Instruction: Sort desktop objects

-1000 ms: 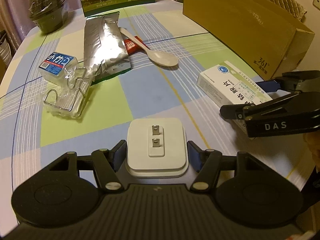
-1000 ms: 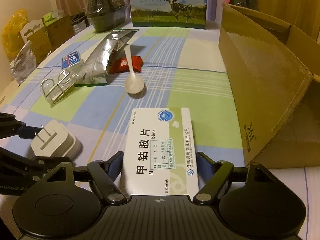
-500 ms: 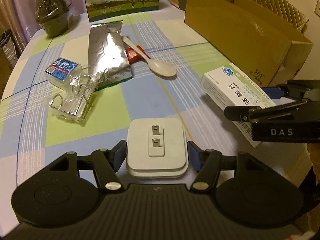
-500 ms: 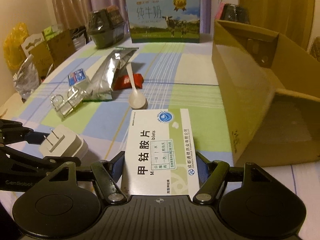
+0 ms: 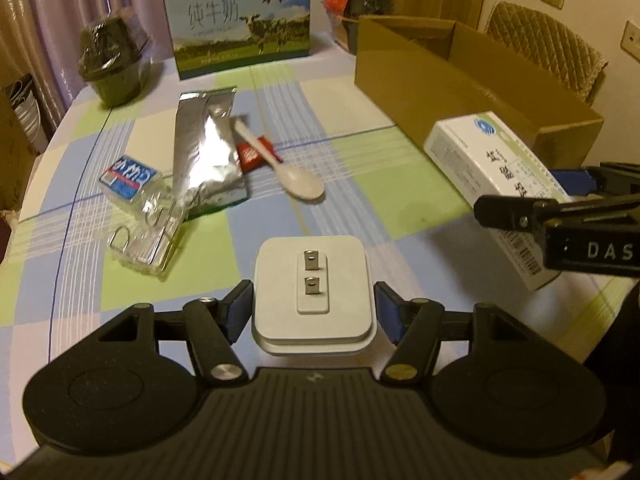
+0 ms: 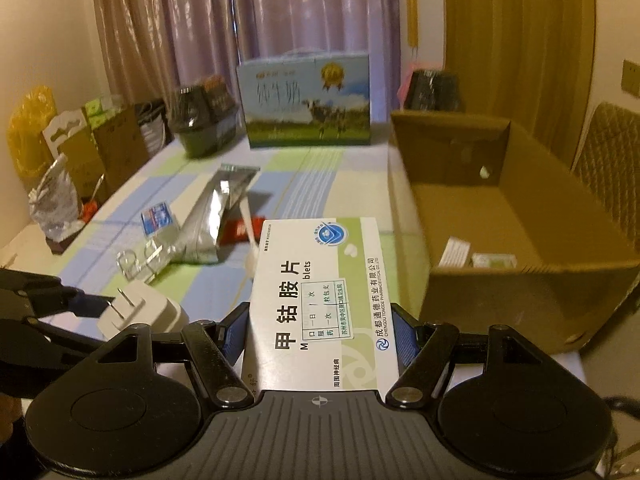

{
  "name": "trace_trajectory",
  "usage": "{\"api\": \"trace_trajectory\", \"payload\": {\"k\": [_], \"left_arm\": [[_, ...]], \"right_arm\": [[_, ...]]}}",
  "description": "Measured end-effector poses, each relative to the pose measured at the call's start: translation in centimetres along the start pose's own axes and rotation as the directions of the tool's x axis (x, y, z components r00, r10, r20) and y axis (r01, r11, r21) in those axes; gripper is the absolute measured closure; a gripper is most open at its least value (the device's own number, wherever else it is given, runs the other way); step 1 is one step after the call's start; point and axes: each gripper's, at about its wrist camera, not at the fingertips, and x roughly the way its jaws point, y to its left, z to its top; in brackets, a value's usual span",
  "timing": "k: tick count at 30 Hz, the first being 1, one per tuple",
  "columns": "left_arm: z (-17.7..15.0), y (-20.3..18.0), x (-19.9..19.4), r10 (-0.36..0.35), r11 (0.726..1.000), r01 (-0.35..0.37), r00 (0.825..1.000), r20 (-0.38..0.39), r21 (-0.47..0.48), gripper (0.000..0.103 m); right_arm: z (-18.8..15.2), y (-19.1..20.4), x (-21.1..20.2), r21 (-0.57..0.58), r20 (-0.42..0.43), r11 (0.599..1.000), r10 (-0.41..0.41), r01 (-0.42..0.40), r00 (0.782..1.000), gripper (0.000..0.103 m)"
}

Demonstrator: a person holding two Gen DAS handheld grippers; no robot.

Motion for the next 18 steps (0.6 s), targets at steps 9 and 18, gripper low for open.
{"api": "trace_trajectory", "payload": {"k": [9,18], "left_arm": [[2.5,-3.0,-1.9,-0.029,0.999,0.028,0.998,0.050,0.030,0.043],[5.6,-6.7,-2.8,-0.087,0.995,0.081,0.992,0.095,0.064,0.043]], "right_arm": [[1.9,-2.0,-2.9,0.005,0.071,1.000,-0.018,0.018,0.997,0.035],[4.5,-7.6,-4.7,0.031,0.127,0.993,-0.120,0.116,0.985,0.035]]}}
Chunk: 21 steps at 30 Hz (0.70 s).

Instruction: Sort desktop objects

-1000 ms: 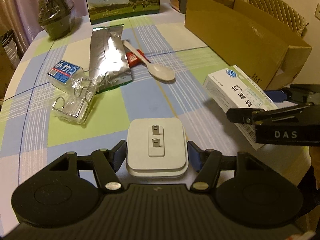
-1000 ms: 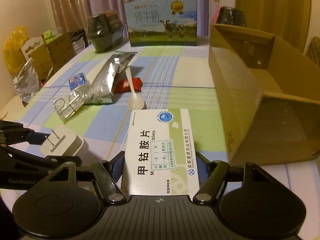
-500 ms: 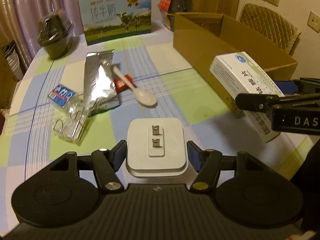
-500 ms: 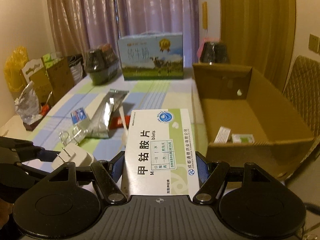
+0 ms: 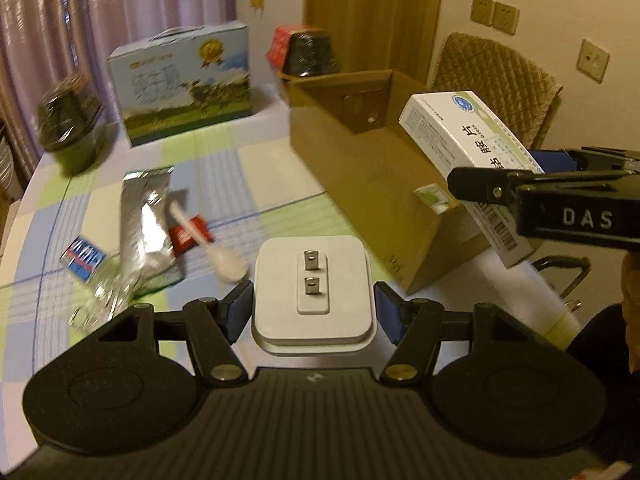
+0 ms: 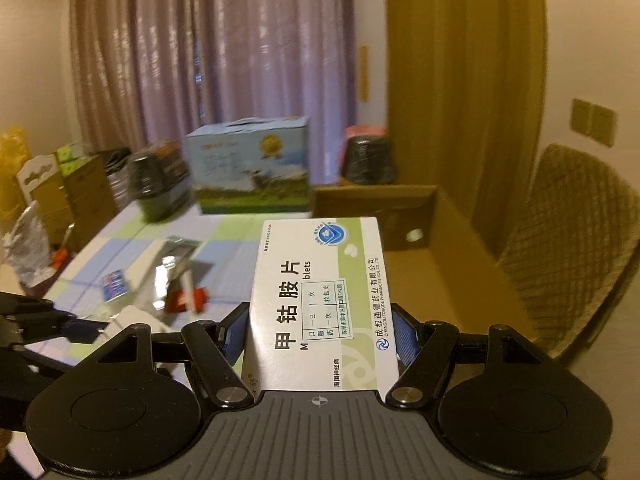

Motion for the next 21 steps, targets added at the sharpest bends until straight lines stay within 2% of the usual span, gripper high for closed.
{"api": "trace_trajectory", "payload": {"k": [7,15,21], "left_arm": [[4.2,-3.7,1.2,-0.063,0.997,0.062,0.997,0.040,0.035,0.043],[8.3,-6.3,4.5,-0.113,0.993,0.113,0.992,0.054,0.020,0.043],[9.6,-7.3,6.9,-0.110,0.993,0.109,0.993,0.044,0.040,0.043]], "right_arm": [[2.0,-5.0,1.1,0.015,0.005,0.998,-0.069,0.069,0.998,0.035],[2.6,-8.9,3.5,0.058,-0.036,0.996,-0.070,0.072,0.997,0.035],[1.9,-10.2,5.4,0.093,-0.058,0.994,-0.059,0.064,0.997,0.035]]}}
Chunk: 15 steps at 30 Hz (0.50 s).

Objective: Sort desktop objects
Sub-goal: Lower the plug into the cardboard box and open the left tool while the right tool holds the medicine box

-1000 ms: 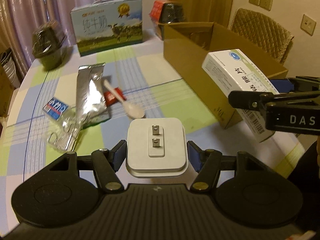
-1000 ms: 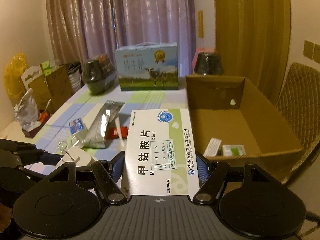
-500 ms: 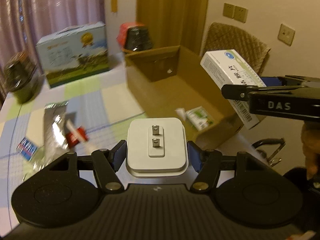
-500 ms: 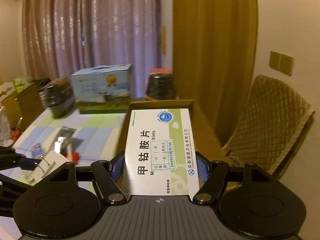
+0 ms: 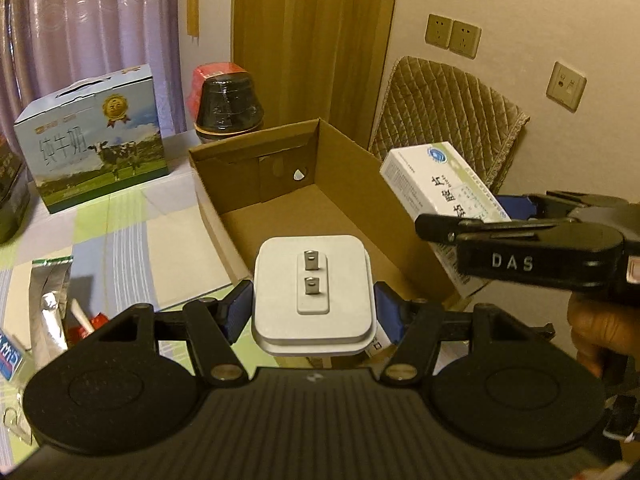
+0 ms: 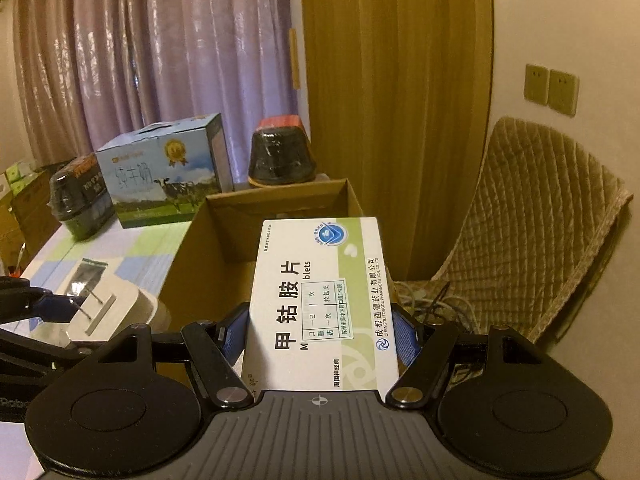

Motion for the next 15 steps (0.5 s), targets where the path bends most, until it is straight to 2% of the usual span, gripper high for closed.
{"api": "trace_trajectory", "payload": {"k": [15], "left_arm": [[0.9,-1.2,4.1,-0.005,1.000,0.006,1.000,-0.021,0.031,0.043]], "right_arm": [[0.4,-1.8,2.0,0.044,-0.007,0.999,-0.011,0.011,1.000,0.035]]}}
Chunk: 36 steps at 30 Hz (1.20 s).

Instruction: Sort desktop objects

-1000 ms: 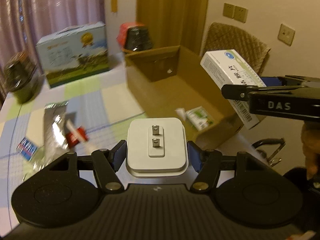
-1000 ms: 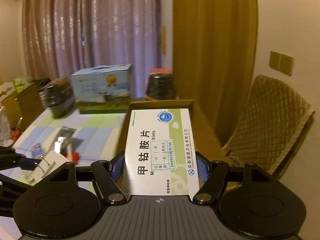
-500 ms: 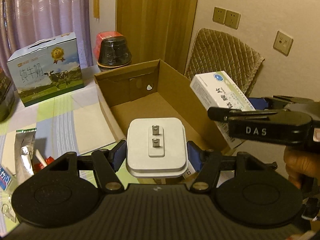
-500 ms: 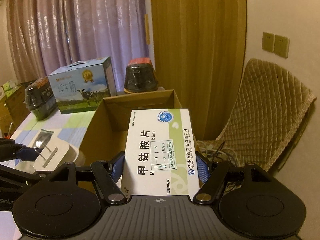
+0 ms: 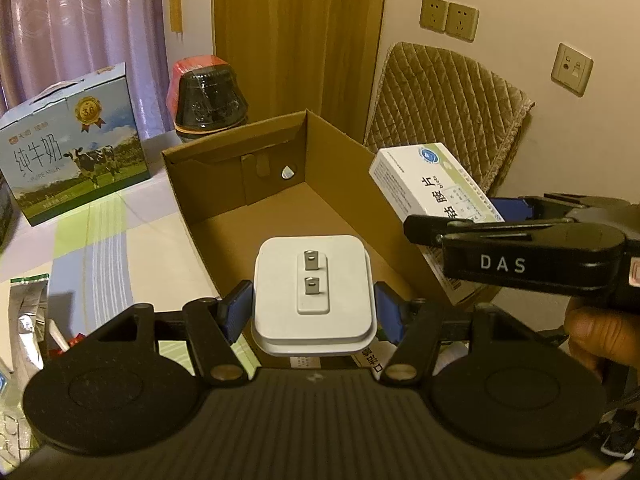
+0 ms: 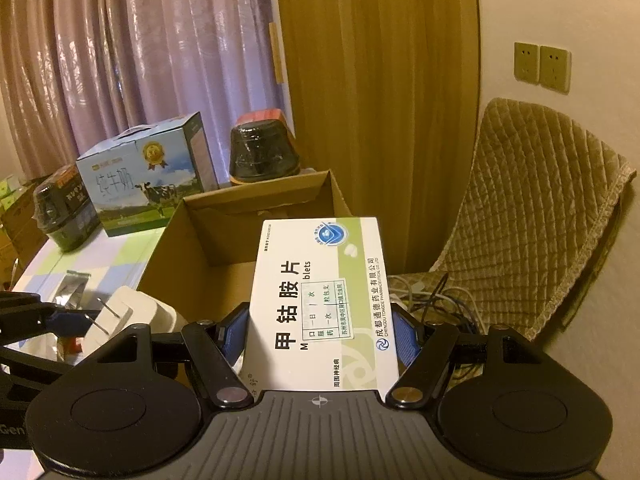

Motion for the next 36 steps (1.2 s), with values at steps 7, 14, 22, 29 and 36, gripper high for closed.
{"api": "trace_trajectory", "payload": {"k": [7,14,22,29,36], "left_arm": [[0.1,-0.3,0.9,-0.012,1.000,0.012,1.000,-0.005,0.009,0.042],[0.1,0.5,0.6,-0.006,1.000,0.006,1.000,0.004,-0.006,0.039],[-0.8,3.2,-1.3,0.030,0.998,-0.029,0.999,0.022,-0.060,0.039],[-1.6,4.5,-2.2,0.041,0.995,-0.038,0.999,0.026,-0.097,0.039],[-2.4,4.9,-2.8,0.038,0.993,-0.035,0.999,0.025,-0.114,0.039]], "right_arm": [[0.0,-0.3,0.3,0.001,-0.002,1.000,-0.004,0.004,1.000,0.035],[-0.5,-0.2,0.6,0.002,-0.012,1.000,-0.003,0.003,1.000,0.035],[-0.7,0.5,0.8,0.000,-0.020,1.000,0.013,-0.013,1.000,0.035],[-0.3,1.4,0.9,-0.001,0.010,0.999,0.035,-0.035,0.999,0.034],[-0.2,1.5,0.4,0.013,0.015,0.999,0.032,-0.032,0.999,0.029]]}}
